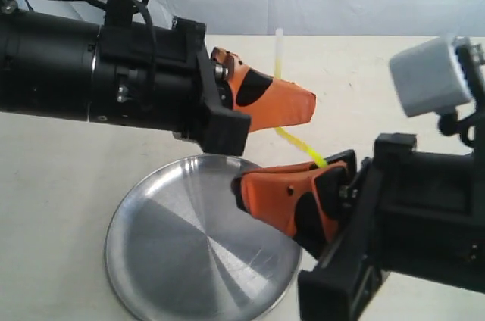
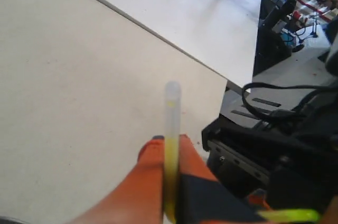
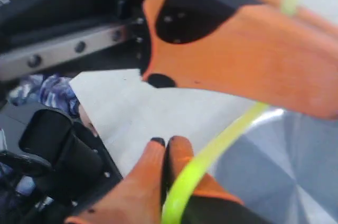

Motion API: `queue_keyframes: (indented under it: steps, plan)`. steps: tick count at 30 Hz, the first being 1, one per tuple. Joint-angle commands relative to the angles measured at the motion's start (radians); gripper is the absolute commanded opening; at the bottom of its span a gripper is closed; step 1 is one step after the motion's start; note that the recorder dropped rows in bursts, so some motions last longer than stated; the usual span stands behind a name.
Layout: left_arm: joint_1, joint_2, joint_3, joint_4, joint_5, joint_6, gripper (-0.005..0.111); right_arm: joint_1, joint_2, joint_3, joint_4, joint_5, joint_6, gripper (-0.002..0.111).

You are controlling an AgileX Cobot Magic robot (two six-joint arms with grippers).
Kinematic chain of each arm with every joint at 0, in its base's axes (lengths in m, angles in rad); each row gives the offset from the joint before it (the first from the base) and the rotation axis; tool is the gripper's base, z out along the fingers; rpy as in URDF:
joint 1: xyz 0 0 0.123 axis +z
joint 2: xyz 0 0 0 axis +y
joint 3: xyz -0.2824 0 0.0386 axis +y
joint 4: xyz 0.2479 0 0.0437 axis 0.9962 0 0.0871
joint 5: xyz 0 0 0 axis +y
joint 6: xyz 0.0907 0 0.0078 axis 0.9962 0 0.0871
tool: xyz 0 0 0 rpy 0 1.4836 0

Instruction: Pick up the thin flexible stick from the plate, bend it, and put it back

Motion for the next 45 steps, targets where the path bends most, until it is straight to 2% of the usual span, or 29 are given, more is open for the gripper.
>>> queue_keyframes:
  steps: [1, 4, 7, 10, 14, 17, 23, 26, 31, 33, 38, 40, 43, 44, 45]
  plan:
    - [0.007, 0.015, 0.023, -0.073, 0.097, 0.047, 0.000, -0.095, -0.087, -0.032, -0.069, 0.059, -0.047, 0.000]
    - [0.007, 0.015, 0.023, -0.275, 0.248, 0.174, 0.000, -0.171, -0.091, -0.032, -0.091, 0.165, -0.038, 0.000]
    - [0.007, 0.015, -0.002, -0.275, 0.284, 0.245, 0.000, -0.195, -0.053, -0.011, -0.085, 0.204, -0.038, 0.000]
    - [0.007, 0.015, -0.018, -0.275, 0.201, 0.254, 0.000, -0.180, 0.004, 0.014, 0.009, 0.156, -0.042, 0.000]
    - [0.007, 0.015, -0.020, -0.267, -0.003, 0.277, 0.000, -0.098, 0.048, 0.015, 0.122, 0.057, -0.120, 0.000]
    - [0.007, 0.017, -0.020, -0.154, -0.145, 0.247, 0.000, -0.030, 0.048, 0.015, 0.135, -0.020, -0.169, 0.000]
    - [0.007, 0.017, -0.020, -0.122, -0.176, 0.209, 0.000, -0.017, 0.025, 0.015, 0.048, -0.009, -0.169, 0.001]
    - [0.007, 0.015, -0.020, -0.136, -0.173, 0.209, 0.000, -0.017, 0.025, 0.015, 0.025, 0.007, -0.169, 0.012]
    - [0.007, 0.015, -0.020, -0.138, -0.120, 0.207, 0.000, -0.020, 0.025, 0.015, 0.021, 0.023, -0.169, 0.051]
    - [0.007, 0.015, -0.020, -0.138, -0.100, 0.205, 0.000, -0.034, 0.025, 0.015, 0.021, 0.045, -0.169, 0.056]
    - [0.007, 0.007, -0.020, -0.154, -0.068, 0.205, 0.000, -0.082, 0.025, 0.015, 0.021, 0.141, -0.167, 0.046]
    - [0.007, -0.002, -0.020, -0.165, -0.063, 0.205, 0.000, -0.087, 0.025, 0.015, 0.023, 0.175, -0.167, 0.035]
    - [0.007, -0.011, -0.020, -0.161, -0.068, 0.205, 0.000, -0.087, 0.025, 0.015, 0.030, 0.182, -0.167, 0.004]
    - [0.007, -0.011, -0.020, -0.159, -0.068, 0.205, 0.000, -0.087, 0.025, 0.015, 0.031, 0.181, -0.167, 0.000]
    - [0.007, -0.011, -0.020, -0.159, -0.068, 0.205, 0.000, -0.087, 0.025, 0.015, 0.031, 0.179, -0.167, 0.000]
